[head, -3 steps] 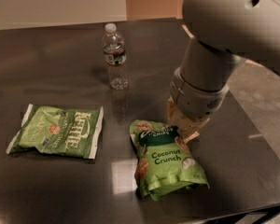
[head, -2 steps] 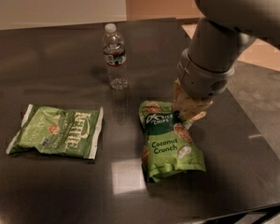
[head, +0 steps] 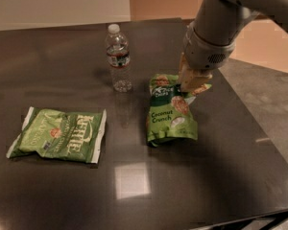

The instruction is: Move green rice chip bag near water bottle

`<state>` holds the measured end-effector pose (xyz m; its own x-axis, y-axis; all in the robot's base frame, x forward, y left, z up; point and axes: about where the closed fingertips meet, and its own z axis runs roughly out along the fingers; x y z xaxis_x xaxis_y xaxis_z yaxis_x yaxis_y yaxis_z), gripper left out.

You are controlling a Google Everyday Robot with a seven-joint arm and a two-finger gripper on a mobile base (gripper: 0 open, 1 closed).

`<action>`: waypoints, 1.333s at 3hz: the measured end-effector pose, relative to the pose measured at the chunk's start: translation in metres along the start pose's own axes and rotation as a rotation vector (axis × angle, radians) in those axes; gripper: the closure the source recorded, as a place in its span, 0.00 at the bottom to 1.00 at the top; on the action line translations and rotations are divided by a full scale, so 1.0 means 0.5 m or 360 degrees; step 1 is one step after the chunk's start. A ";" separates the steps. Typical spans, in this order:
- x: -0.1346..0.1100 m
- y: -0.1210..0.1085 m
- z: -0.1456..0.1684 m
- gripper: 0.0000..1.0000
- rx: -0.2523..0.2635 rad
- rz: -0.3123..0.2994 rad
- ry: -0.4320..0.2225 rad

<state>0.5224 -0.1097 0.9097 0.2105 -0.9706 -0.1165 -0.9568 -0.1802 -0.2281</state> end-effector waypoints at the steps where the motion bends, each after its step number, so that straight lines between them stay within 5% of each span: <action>1: 0.004 -0.056 0.004 1.00 0.0028 0.0118 -0.0052; 3: -0.016 -0.134 0.032 0.60 -0.0051 0.0331 -0.0231; 4: -0.018 -0.140 0.033 0.36 -0.0042 0.0332 -0.0240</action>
Offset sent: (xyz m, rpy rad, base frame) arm 0.0762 0.0240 0.0033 0.1895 0.0929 -0.1862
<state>0.5907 -0.0855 0.9106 0.0336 -0.9528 -0.3017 -0.9871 0.0155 -0.1591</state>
